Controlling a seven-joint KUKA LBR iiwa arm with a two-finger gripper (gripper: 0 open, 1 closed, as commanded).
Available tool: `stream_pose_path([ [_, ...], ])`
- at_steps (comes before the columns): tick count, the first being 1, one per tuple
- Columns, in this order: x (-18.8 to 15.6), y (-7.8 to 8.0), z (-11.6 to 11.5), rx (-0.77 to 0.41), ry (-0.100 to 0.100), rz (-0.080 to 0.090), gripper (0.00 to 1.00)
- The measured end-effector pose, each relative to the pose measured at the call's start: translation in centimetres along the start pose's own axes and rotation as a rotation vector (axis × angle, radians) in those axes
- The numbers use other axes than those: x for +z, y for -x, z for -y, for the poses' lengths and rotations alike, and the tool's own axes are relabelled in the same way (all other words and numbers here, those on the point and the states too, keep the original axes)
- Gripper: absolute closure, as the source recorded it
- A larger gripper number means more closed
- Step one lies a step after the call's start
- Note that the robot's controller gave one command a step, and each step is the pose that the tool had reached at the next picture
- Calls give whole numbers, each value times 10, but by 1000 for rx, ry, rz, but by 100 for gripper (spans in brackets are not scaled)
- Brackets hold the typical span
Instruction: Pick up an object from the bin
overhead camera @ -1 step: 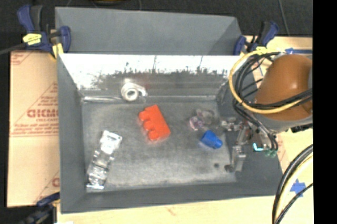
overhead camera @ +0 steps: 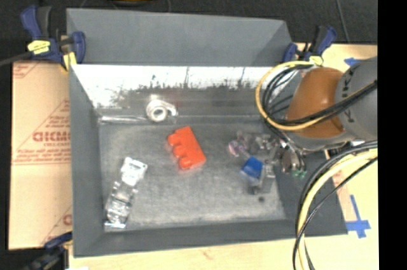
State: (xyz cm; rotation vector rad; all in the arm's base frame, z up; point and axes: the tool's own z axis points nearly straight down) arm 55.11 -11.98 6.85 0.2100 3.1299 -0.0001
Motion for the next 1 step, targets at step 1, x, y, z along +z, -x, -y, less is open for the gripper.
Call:
stream_pose_path([
  [1,-33,-3,9,287,-1,4,0],
])
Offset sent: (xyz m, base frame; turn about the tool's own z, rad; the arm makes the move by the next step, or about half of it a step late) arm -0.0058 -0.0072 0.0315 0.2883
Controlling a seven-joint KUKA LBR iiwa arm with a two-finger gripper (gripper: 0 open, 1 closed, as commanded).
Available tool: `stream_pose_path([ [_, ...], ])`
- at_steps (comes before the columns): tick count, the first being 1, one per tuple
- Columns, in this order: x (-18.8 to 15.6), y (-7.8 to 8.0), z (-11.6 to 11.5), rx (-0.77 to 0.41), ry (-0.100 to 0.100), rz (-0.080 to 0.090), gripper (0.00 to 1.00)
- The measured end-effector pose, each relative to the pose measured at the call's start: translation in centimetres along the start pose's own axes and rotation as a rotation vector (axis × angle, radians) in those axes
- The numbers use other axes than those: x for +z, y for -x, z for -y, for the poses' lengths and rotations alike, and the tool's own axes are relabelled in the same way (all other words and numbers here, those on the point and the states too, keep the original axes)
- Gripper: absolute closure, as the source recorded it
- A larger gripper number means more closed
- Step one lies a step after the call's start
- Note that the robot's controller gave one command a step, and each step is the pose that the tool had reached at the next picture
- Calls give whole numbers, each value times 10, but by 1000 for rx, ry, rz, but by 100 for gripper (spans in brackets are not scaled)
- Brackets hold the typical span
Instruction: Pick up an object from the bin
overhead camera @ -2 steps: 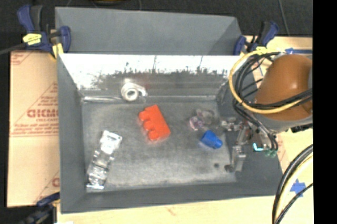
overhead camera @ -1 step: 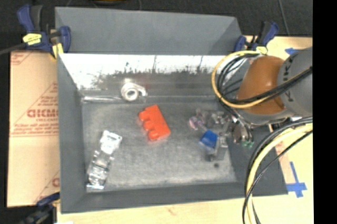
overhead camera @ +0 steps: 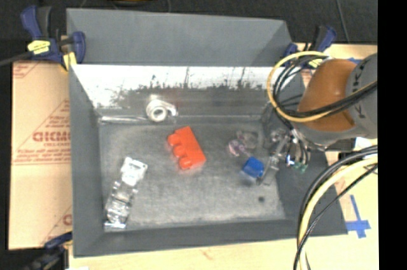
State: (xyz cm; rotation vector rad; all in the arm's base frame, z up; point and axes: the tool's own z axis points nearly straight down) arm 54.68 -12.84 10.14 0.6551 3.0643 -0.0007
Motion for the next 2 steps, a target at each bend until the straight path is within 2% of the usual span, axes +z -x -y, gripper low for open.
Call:
stream_pose_path([
  [1,-5,8,-7,152,0,3,0],
  [2,31,-1,-6,452,-1,-7,0],
])
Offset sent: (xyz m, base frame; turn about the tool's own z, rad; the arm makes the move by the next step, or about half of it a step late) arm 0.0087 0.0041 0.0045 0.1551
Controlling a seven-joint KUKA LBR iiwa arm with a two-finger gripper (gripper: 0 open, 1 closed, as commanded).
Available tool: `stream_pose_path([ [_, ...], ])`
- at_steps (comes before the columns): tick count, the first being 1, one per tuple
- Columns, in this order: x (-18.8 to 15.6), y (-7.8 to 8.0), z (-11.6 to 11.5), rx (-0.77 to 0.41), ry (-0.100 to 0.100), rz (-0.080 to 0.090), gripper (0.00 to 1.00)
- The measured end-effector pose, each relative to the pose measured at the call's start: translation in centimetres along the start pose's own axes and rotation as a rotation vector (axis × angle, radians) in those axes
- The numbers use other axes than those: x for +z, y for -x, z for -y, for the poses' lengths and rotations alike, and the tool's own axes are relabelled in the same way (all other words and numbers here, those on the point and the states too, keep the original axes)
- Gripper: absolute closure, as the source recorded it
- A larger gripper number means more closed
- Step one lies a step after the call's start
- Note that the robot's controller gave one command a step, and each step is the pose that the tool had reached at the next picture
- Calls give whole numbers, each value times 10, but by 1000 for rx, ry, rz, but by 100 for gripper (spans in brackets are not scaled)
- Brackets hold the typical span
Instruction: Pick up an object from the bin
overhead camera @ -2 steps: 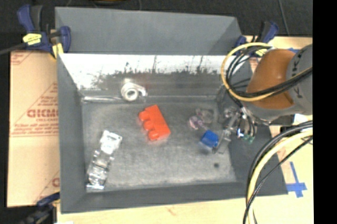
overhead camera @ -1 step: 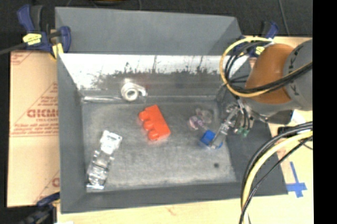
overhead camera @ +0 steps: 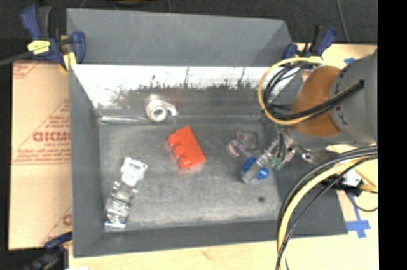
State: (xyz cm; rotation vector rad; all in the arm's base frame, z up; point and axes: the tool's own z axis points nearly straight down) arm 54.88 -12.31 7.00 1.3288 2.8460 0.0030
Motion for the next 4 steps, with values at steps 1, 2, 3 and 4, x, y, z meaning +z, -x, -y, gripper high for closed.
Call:
stream_pose_path([
  [1,0,1,0,-8,0,1,0],
  [2,-1,1,1,-8,-1,2,100],
  [3,-3,3,1,-14,-2,6,100],
  [4,-57,6,0,-23,3,8,100],
])
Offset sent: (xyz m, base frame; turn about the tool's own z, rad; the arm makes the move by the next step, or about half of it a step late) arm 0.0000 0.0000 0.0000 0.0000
